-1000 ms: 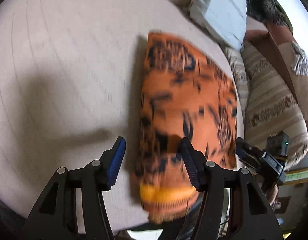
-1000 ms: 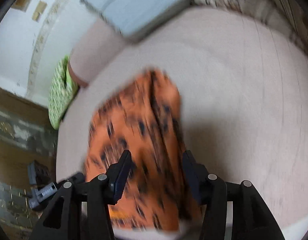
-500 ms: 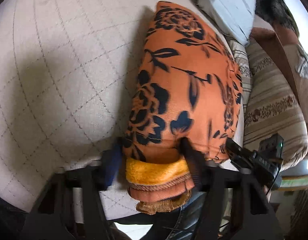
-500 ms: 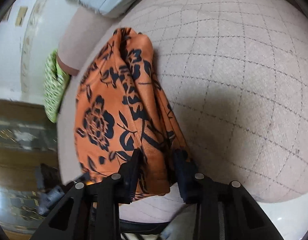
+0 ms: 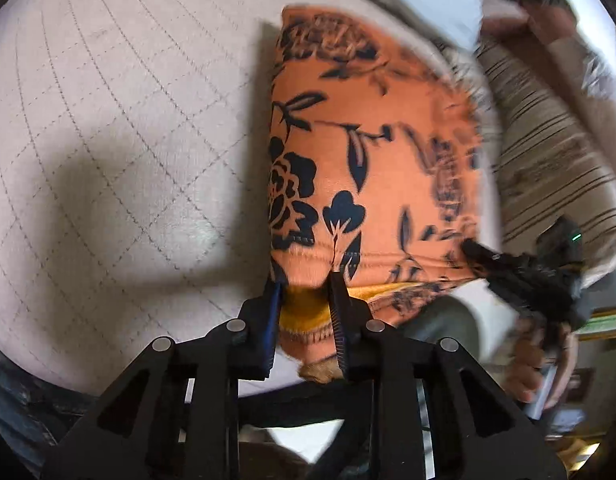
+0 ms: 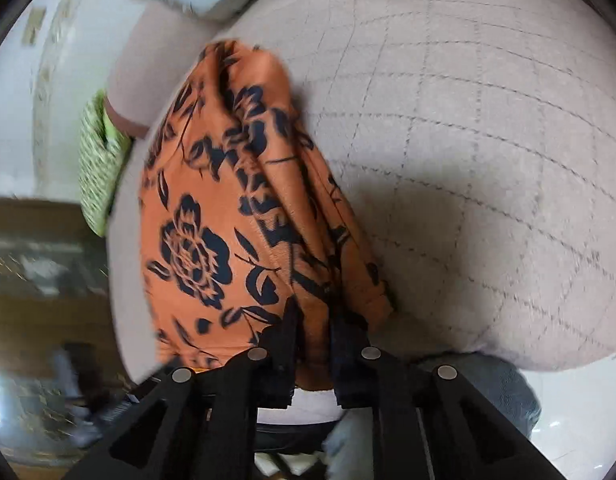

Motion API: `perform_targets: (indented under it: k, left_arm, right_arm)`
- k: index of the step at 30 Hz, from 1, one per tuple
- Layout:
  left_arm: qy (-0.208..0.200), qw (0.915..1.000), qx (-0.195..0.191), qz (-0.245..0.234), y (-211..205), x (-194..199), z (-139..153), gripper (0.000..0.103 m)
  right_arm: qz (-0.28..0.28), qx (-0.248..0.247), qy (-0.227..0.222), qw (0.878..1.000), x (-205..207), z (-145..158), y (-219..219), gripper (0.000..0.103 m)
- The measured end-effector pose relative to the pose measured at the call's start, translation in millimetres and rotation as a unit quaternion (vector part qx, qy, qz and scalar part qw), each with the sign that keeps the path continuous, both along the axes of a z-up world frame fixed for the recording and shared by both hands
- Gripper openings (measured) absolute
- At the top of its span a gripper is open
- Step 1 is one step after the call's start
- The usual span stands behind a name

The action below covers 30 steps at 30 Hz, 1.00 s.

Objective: Fold small clothes

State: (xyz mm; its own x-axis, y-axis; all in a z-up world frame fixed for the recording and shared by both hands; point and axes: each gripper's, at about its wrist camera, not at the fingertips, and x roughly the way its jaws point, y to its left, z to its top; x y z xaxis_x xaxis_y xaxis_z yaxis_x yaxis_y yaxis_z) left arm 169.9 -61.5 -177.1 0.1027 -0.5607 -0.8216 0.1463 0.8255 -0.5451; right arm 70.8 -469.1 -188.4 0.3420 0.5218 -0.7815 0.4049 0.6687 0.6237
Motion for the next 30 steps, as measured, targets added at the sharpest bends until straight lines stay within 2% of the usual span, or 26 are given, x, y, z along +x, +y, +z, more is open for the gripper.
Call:
perform_targets:
  k: [1, 3, 4, 5, 6, 7, 10, 15, 18, 21, 25, 26, 27, 28, 29, 30]
  left_arm:
    - [-0.006, 1.0, -0.003, 0.004, 5, 0, 6, 0.022]
    - [-0.032, 0.9994, 0.001, 0.011, 12, 5, 21, 0.033]
    - [-0.042, 0.999, 0.004, 0.016, 14, 9, 27, 0.049]
    - [-0.051, 0.9984, 0.006, 0.025, 15, 16, 33, 0.063]
    - [-0.057, 0.9978, 0.005, 0.034, 14, 23, 36, 0.067]
    - [-0.059, 0.9974, 0.004, 0.041, 14, 32, 36, 0.068]
    - [-0.042, 0.9981, 0.002, 0.046, 5, 63, 28, 0.068]
    - [-0.012, 0.9978, -0.012, 0.064, -6, 108, 5, 0.068]
    - [0.002, 0.9978, -0.008, 0.065, -16, 135, -11, 0.068]
    - [0.021, 0.9971, -0.019, 0.071, -24, 149, -28, 0.068]
    - [0.027, 0.9945, -0.056, 0.085, -28, 154, -39, 0.072]
    - [0.034, 0.9935, -0.067, 0.086, -30, 155, -43, 0.067]
    - [0.035, 0.9927, -0.076, 0.088, -31, 155, -45, 0.057]
    - [0.034, 0.9926, -0.074, 0.09, -31, 155, -43, 0.053]
    - [0.032, 0.9926, -0.074, 0.091, -29, 154, -37, 0.042]
    - [0.031, 0.9924, -0.078, 0.09, -27, 153, -32, 0.039]
  right_arm:
    - [-0.007, 0.004, -0.006, 1.0, -3, 6, -3, 0.013]
    - [-0.02, -0.023, -0.027, 0.999, -10, 25, -10, 0.015]
    - [-0.017, -0.038, -0.039, 0.998, -10, 33, -10, 0.02]
    - [-0.008, -0.05, -0.061, 0.997, -9, 45, -10, 0.03]
    - [-0.004, -0.054, -0.075, 0.996, -6, 52, -13, 0.038]
    - [-0.003, -0.059, -0.089, 0.994, -3, 57, -15, 0.052]
    - [-0.009, -0.079, -0.118, 0.99, 18, 65, -19, 0.055]
    - [0.032, -0.042, -0.08, 0.995, 92, 29, -18, 0.055]
    - [0.05, -0.054, -0.054, 0.996, 128, 4, -21, 0.055]
    - [0.062, -0.02, -0.033, 0.997, 143, -22, -22, 0.055]
    - [0.05, 0.02, -0.048, 0.997, 138, -34, -30, 0.056]
    - [0.045, 0.031, -0.048, 0.997, 135, -37, -34, 0.055]
    - [0.041, 0.037, -0.045, 0.997, 135, -38, -36, 0.053]
    - [0.037, 0.037, -0.041, 0.998, 132, -39, -41, 0.044]
    - [0.03, 0.043, -0.034, 0.998, 133, -42, -41, 0.034]
    - [0.027, 0.051, -0.033, 0.998, 133, -41, -41, 0.03]
